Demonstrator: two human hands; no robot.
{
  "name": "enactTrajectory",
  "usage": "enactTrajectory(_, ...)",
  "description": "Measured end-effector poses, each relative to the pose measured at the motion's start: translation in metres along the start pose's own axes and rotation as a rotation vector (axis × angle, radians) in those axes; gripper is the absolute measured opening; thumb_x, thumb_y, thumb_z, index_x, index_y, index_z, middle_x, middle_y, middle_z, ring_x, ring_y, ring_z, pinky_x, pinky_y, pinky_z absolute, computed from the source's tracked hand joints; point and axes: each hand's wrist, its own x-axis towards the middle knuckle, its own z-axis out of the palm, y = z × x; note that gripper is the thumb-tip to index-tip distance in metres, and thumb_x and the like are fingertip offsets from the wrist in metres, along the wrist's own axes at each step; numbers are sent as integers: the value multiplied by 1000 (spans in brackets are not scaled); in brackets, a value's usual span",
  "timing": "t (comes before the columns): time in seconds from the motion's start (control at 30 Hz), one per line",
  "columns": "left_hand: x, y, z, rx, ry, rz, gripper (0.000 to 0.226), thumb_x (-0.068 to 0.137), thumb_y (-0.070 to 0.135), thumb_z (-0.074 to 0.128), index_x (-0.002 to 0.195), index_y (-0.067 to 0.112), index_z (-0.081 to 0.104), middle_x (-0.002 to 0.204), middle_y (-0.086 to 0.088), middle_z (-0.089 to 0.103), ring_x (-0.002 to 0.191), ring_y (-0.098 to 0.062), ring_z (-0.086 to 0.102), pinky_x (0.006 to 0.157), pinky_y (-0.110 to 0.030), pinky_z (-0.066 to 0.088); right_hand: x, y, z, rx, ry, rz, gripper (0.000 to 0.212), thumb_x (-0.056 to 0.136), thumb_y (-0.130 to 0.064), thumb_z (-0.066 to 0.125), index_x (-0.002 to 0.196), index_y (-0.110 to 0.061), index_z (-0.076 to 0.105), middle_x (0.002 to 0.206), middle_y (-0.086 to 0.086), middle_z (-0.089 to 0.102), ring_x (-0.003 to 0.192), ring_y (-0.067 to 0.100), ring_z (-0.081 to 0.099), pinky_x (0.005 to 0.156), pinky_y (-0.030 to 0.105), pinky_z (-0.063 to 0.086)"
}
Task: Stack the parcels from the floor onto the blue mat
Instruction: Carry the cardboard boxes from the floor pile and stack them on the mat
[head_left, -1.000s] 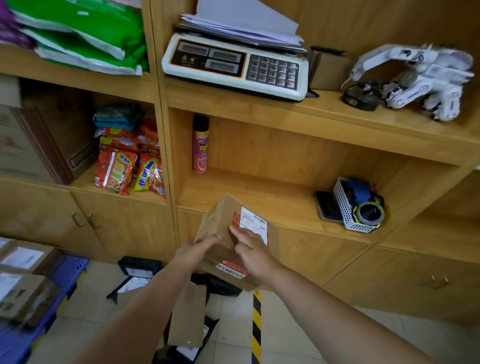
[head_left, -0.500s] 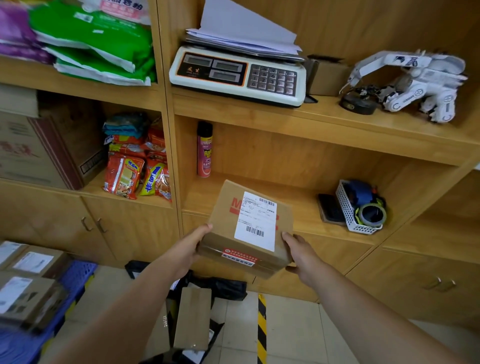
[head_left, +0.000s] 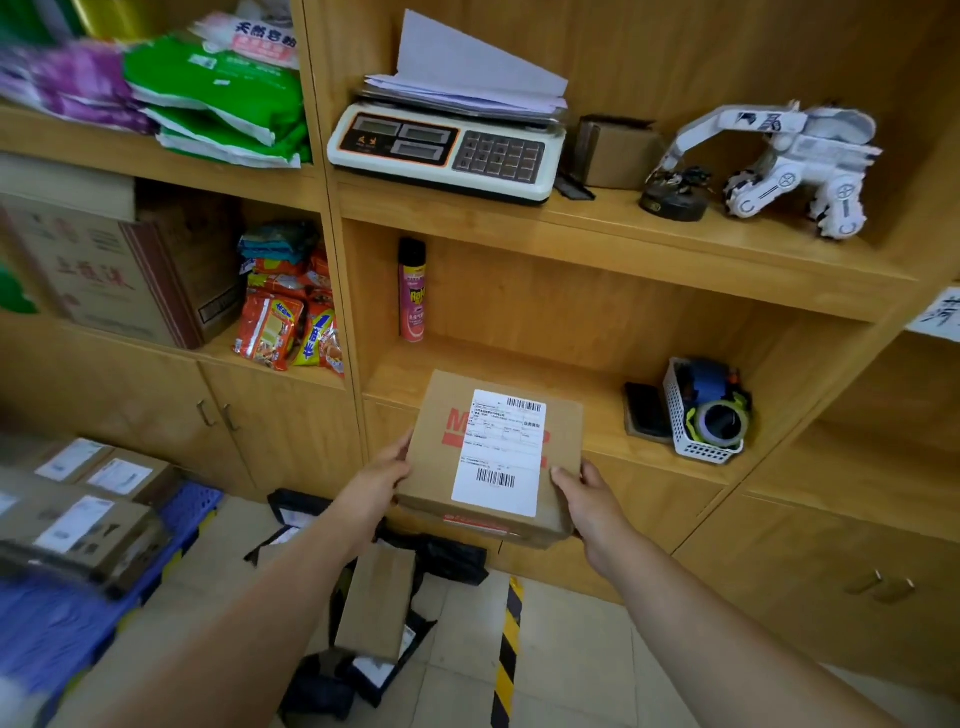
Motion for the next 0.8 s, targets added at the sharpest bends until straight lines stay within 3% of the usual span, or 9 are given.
enactTrajectory(0.17, -57, -28, 13, 15, 125, 32, 54, 95, 1, 34, 136, 33, 45, 125, 6, 57, 114, -15, 53, 100, -35, 43, -30, 23, -11, -101, -102, -42, 45, 97, -30, 49, 140, -27, 38, 113, -5, 56, 99, 14, 53, 73, 28, 44)
enactTrajectory(0.33, -121, -43, 4, -56, 249, 7, 41, 94, -5, 35, 117, 26, 49, 99, 6, 60, 86, -4, 56, 68, -17, 44, -65, 37, 13, -152, -212, -70, 44, 97, -25, 49, 140, -26, 39, 118, -3, 56, 91, 10, 55, 64, 25, 45)
enactTrajectory(0.43, -150, -60, -19, -78, 346, -52, 35, 97, 6, 39, 125, 24, 50, 94, 8, 59, 85, -7, 57, 71, -20, 45, -85, 48, 38, -217, -277, -76, 42, 98, -24, 49, 139, -24, 41, 112, -3, 57, 83, 5, 55, 60, 20, 42)
enactTrajectory(0.57, -198, -80, -61, -89, 463, -119, 41, 96, 9, 45, 135, 22, 44, 103, 5, 59, 84, -9, 56, 82, -26, 46, -114, 64, 84, -274, -381, -81, 43, 98, -22, 49, 140, -25, 40, 109, -4, 59, 87, 8, 57, 69, 24, 47)
enactTrajectory(0.67, -242, -97, -103, -89, 516, -132, 46, 94, 4, 46, 137, 20, 42, 94, 5, 57, 79, -6, 55, 68, -19, 45, -146, 73, 130, -322, -464, -84, 44, 98, -21, 49, 140, -25, 39, 108, -5, 57, 90, 10, 55, 69, 24, 44)
enactTrajectory(0.73, -271, -110, -137, -95, 547, -143, 50, 93, 2, 47, 139, 18, 42, 98, 4, 59, 84, -10, 58, 81, -27, 49, -172, 78, 167, -339, -512, -91, 42, 98, -21, 49, 138, -28, 40, 110, -4, 56, 88, 8, 54, 65, 21, 42)
enactTrajectory(0.8, -303, -122, -174, -113, 585, -147, 47, 93, -1, 46, 136, 18, 44, 99, 3, 59, 82, -9, 57, 81, -27, 47, -198, 86, 208, -371, -535, -105, 41, 97, -20, 51, 135, -30, 41, 118, -2, 58, 91, 9, 56, 68, 23, 45)
